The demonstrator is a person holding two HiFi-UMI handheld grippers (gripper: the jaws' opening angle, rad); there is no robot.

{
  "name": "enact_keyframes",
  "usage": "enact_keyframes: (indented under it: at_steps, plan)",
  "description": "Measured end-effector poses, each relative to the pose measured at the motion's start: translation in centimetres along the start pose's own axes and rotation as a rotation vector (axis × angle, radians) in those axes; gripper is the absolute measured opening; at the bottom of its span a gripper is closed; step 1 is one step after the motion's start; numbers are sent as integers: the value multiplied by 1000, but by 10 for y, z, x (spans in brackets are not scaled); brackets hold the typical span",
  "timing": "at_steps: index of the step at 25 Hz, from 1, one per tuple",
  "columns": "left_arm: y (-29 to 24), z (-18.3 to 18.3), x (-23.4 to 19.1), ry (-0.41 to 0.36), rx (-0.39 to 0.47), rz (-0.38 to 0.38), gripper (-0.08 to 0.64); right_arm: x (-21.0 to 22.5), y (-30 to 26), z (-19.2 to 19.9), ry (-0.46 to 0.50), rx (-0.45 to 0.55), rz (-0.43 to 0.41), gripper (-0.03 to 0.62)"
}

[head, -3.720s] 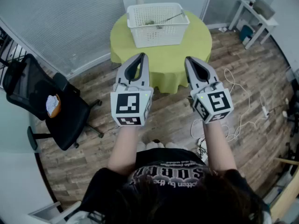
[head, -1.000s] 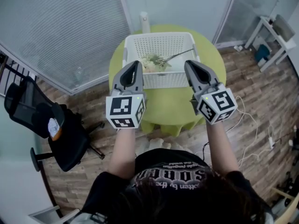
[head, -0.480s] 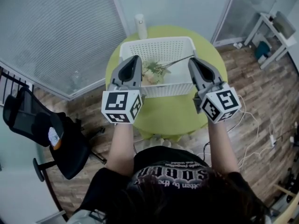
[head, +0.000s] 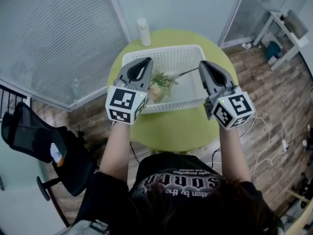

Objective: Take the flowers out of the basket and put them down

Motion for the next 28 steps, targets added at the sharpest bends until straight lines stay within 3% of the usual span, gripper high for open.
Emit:
enact_keyframes:
  at_steps: [5, 7, 15, 18, 22, 28]
  plan:
    - [-23, 12, 3, -37, -25, 206, 2, 4, -10, 2, 10, -17, 3, 29]
    - [-32, 15, 9, -43, -40, 289, 103, 6, -11, 1, 18, -23, 5, 29]
    - [-80, 43, 31, -63, -128, 494, 235, 18, -10, 2, 17, -35, 44, 29]
    - [-99, 69, 38, -35, -230, 561, 290, 21, -12, 3, 17, -36, 48, 29]
    - [-110, 119, 41, -36, -404, 621, 293, 23, -13, 6, -2, -38, 54, 29]
    - [-113, 162, 51, 2, -522, 671, 296, 31, -14, 11, -12, -48, 80, 29]
Point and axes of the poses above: the fingertips, and each gripper's own axes: y backward along the fingers, x to its right, z out of its underside, the point moved 6 cm from there along y, backward along the fingers, and after that the axes turned 7 degrees about x, right-handed, at the moved point
